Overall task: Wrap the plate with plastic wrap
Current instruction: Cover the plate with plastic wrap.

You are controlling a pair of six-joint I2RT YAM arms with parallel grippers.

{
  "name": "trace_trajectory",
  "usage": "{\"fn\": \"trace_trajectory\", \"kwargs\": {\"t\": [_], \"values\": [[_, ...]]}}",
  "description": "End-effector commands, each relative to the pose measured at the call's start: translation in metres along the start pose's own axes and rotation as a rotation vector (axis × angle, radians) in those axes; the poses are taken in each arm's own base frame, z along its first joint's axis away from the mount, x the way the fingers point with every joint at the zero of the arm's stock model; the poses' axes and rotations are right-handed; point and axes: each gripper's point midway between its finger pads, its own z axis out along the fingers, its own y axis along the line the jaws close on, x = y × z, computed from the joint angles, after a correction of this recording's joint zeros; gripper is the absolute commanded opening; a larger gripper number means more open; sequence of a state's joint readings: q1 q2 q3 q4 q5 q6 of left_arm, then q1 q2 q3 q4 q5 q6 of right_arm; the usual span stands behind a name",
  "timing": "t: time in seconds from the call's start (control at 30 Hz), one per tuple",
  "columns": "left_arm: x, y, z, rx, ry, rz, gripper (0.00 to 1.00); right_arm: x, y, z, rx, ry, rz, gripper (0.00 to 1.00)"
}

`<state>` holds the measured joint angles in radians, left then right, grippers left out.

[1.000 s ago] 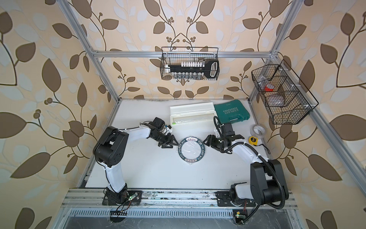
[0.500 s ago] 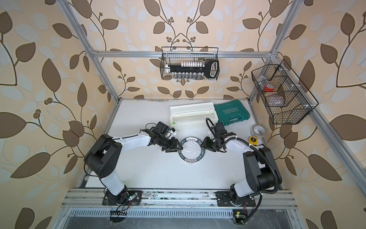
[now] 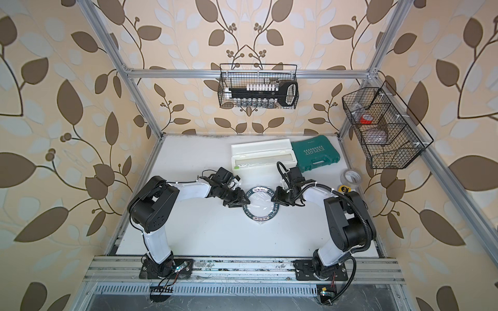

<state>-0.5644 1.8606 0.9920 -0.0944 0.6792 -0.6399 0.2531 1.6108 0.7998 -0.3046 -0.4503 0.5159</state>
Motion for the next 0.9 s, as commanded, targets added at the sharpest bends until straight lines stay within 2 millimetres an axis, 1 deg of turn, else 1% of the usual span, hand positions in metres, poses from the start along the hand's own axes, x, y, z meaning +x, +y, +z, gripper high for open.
{"fn": "trace_trajectory", "kwargs": {"t": [0.0, 0.07, 0.17, 0.23, 0.3, 0.33, 0.4, 0.47, 0.53, 0.57, 0.6, 0.67, 0.73, 0.83, 0.87], "values": [[0.0, -0.016, 0.007, 0.088, -0.009, -0.007, 0.42, 0.009, 0.001, 0.004, -0.037, 0.022, 0.026, 0.25], [-0.006, -0.025, 0.007, 0.139, -0.033, -0.017, 0.39, 0.011, 0.005, 0.004, -0.07, 0.014, 0.046, 0.23], [-0.016, -0.037, 0.008, 0.214, -0.065, -0.013, 0.39, 0.018, 0.009, 0.008, -0.131, 0.02, 0.101, 0.23], [-0.022, -0.037, 0.008, 0.246, -0.079, -0.043, 0.39, 0.022, 0.007, 0.011, -0.146, 0.019, 0.128, 0.23], [-0.027, -0.031, 0.007, 0.267, -0.095, -0.078, 0.38, 0.025, 0.006, 0.012, -0.156, 0.021, 0.137, 0.23], [-0.028, -0.028, 0.007, 0.262, -0.094, -0.085, 0.38, 0.025, 0.007, 0.009, -0.162, 0.026, 0.132, 0.26], [-0.024, -0.02, 0.003, 0.215, -0.084, -0.077, 0.38, 0.018, 0.009, -0.005, -0.141, 0.007, 0.094, 0.35], [-0.018, -0.015, 0.0, 0.168, -0.068, -0.054, 0.38, 0.006, 0.003, -0.027, -0.082, -0.039, 0.055, 0.42], [-0.013, -0.011, 0.0, 0.135, -0.047, -0.051, 0.39, -0.005, -0.01, -0.045, 0.0, -0.078, 0.031, 0.48], [-0.011, -0.008, 0.0, 0.122, -0.035, -0.056, 0.39, -0.009, -0.018, -0.051, 0.058, -0.09, 0.013, 0.5], [-0.009, -0.005, 0.001, 0.108, -0.026, -0.056, 0.4, -0.011, -0.026, -0.054, 0.116, -0.097, -0.001, 0.51], [-0.006, -0.002, 0.001, 0.094, -0.021, -0.058, 0.4, -0.008, -0.038, -0.047, 0.167, -0.08, 0.001, 0.53], [-0.006, -0.003, 0.001, 0.092, -0.018, -0.059, 0.41, -0.008, -0.044, -0.039, 0.183, -0.063, 0.008, 0.53], [-0.01, -0.01, 0.002, 0.107, -0.017, -0.044, 0.42, -0.013, -0.038, -0.03, 0.154, -0.068, 0.005, 0.53], [-0.01, -0.013, 0.004, 0.113, -0.011, -0.039, 0.42, -0.011, -0.034, -0.025, 0.137, -0.049, -0.001, 0.52]]}}
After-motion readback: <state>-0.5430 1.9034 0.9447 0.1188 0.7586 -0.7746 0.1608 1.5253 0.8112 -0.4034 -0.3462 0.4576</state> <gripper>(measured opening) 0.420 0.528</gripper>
